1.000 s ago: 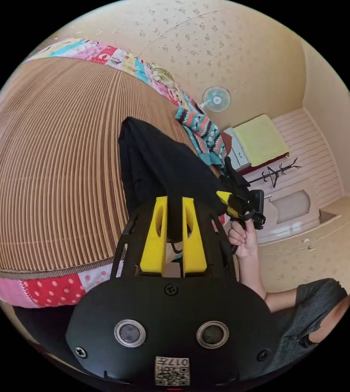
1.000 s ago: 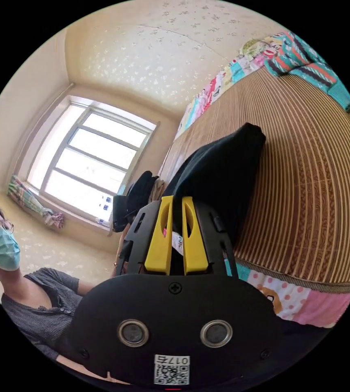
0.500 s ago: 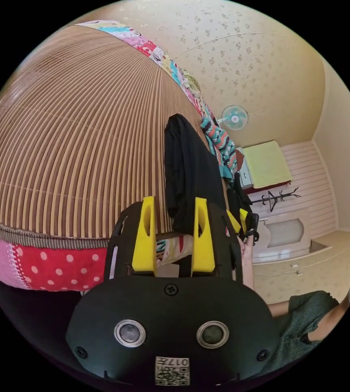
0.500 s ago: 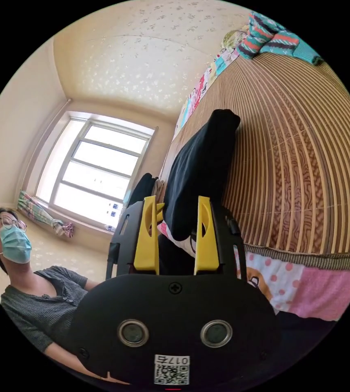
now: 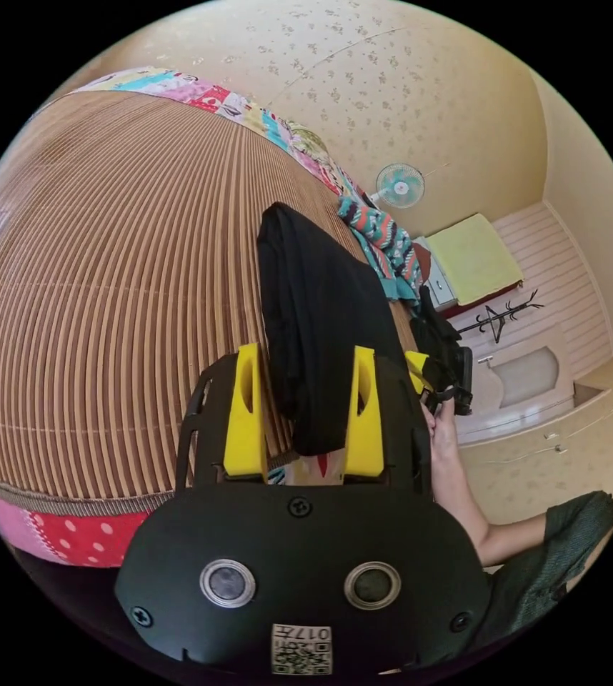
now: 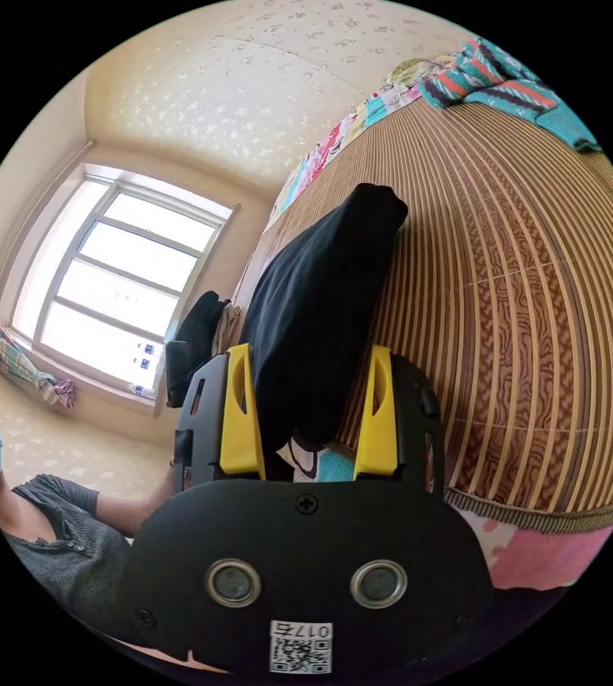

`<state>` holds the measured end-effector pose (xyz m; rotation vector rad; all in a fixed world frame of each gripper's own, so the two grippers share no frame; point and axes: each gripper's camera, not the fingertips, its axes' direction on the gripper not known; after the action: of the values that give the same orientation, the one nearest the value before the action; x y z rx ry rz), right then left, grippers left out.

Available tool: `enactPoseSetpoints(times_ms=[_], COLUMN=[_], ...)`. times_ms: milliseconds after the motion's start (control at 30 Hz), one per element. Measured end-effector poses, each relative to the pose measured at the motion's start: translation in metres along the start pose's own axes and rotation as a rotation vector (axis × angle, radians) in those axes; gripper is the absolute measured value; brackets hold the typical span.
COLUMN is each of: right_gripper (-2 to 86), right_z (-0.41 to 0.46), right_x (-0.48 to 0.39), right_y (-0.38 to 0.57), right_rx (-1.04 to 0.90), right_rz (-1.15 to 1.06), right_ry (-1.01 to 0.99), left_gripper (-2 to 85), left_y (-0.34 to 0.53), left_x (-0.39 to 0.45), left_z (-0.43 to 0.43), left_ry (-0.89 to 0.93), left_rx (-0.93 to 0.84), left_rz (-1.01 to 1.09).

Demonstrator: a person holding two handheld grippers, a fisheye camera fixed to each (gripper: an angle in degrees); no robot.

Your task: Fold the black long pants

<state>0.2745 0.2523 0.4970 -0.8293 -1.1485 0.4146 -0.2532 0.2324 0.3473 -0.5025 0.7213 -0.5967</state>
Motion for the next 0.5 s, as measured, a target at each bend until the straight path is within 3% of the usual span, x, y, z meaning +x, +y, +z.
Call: enactPoseSetpoints(times_ms=[233, 367, 500], right_gripper=[18.9, 14.8, 11.7], right_z=[0.014, 0.012, 0.027], right_x=[0.025, 0.064, 0.045], right_y=[-0.011, -0.003, 0.021], right_rx=[-0.103, -0.117, -0.118], right_rz=[-0.043, 0.035, -0.027], right_ry=[-0.061, -0.329, -0.528], left_gripper=[17.2, 14.3, 11.6], left_y=[0.013, 0.037, 0.066], left_x=[0.017, 0.003, 0.002], left_z=[-0.001, -0.017, -0.054], left_ry=[-0.099, 0.026, 0.109], left_rx=[0.027, 0.099, 0.164], left_rz=[-0.051, -0.195, -0.226])
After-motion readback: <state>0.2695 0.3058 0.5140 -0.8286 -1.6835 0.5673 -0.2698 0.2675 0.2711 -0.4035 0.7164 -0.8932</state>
